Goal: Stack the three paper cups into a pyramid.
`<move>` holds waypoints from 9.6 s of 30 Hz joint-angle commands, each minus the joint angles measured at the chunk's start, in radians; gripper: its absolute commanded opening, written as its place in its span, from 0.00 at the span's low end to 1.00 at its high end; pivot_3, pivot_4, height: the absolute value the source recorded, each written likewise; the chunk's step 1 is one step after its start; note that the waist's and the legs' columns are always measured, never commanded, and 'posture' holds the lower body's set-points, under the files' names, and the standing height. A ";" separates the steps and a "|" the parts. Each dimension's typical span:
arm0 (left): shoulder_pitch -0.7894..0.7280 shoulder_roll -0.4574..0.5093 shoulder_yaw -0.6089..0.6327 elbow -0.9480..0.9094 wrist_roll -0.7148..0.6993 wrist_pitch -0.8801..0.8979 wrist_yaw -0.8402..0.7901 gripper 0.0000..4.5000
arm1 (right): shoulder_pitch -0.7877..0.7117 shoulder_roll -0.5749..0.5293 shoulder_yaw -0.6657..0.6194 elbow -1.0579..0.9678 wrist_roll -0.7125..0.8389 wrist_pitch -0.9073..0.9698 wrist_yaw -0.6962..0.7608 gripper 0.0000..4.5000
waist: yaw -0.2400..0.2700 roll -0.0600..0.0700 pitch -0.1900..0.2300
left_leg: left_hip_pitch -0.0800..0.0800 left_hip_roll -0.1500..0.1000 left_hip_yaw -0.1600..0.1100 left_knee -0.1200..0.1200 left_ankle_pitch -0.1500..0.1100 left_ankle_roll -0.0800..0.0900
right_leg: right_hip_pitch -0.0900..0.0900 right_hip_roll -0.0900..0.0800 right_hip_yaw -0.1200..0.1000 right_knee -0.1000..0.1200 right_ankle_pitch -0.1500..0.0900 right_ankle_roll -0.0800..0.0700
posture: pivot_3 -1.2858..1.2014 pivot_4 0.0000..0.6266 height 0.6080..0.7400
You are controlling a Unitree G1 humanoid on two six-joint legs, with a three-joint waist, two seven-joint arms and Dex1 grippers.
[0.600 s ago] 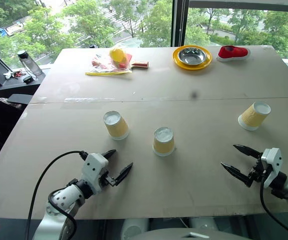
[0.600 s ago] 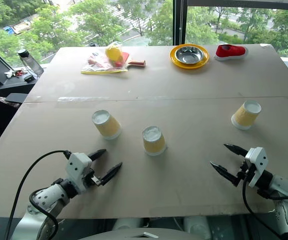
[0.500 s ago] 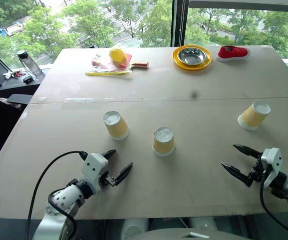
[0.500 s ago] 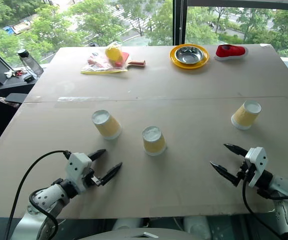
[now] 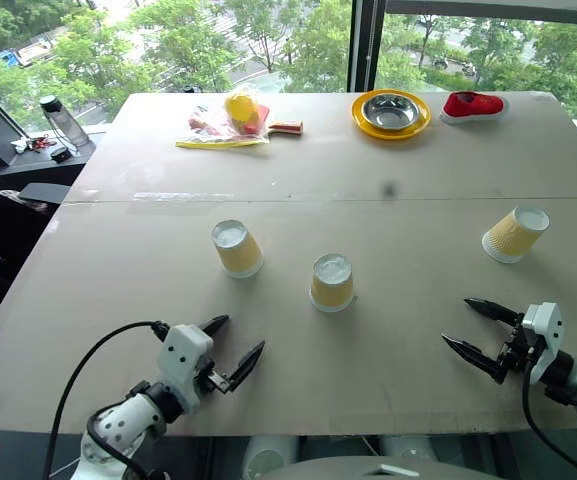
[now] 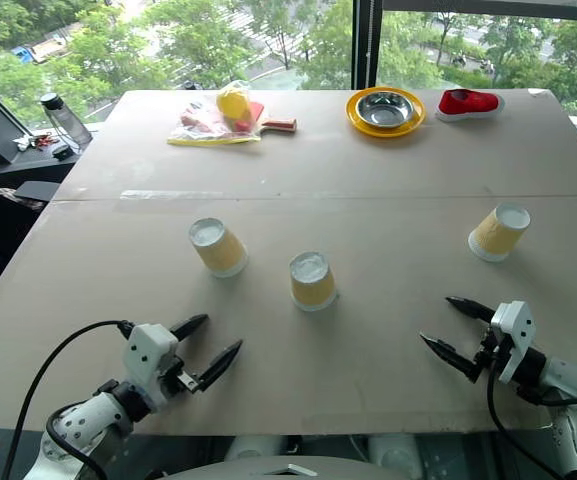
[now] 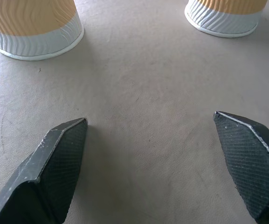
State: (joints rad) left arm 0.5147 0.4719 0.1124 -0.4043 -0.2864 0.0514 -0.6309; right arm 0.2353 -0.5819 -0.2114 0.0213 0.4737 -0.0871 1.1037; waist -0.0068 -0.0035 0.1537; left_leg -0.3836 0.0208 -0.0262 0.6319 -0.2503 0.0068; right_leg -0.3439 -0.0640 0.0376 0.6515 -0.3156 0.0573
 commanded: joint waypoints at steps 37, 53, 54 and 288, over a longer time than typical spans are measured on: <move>-0.208 0.356 0.248 -0.081 -0.469 0.160 -0.537 0.99 | -0.527 0.255 0.413 -0.074 -0.095 0.169 -0.054 1.00 | -0.009 -0.006 0.007 | -0.014 0.001 -0.004 0.003 0.000 0.000 | -0.016 0.009 -0.009 0.008 0.002 0.004 | 0.52 0.24 1.00; -0.216 0.319 0.260 -0.067 -0.455 0.163 -0.556 1.00 | -0.589 0.316 0.420 -0.050 -0.071 0.218 -0.058 0.41 | -0.011 -0.007 0.007 | -0.013 0.001 -0.004 0.004 0.001 -0.001 | -0.016 0.010 -0.009 0.011 0.003 0.004 | 0.52 0.24 1.00; -0.218 0.318 0.259 -0.069 -0.454 0.164 -0.554 1.00 | -0.598 0.323 0.414 -0.043 -0.070 0.219 -0.065 0.41 | -0.012 -0.007 0.007 | -0.013 0.001 -0.004 0.004 0.001 -0.001 | -0.016 0.010 -0.009 0.011 0.003 0.004 | 0.52 0.24 1.00; -0.277 -0.163 -0.024 -0.433 0.040 0.205 0.363 1.00 | -0.527 0.101 0.119 -0.163 -0.006 0.297 -0.247 0.98 | -0.007 -0.006 0.004 | -0.015 0.001 -0.001 0.007 0.002 -0.002 | -0.018 0.013 -0.002 0.012 0.003 0.005 | 0.52 0.24 1.00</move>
State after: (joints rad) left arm 0.2352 0.3141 0.0746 -0.7833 -0.2678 0.2988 -0.2896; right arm -0.2890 -0.4710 -0.0634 -0.0840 0.4323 0.2186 0.8191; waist -0.0138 -0.0093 0.1581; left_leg -0.3983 0.0222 -0.0274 0.6388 -0.2485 0.0046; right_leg -0.3616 -0.0514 0.0359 0.6637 -0.3126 0.0622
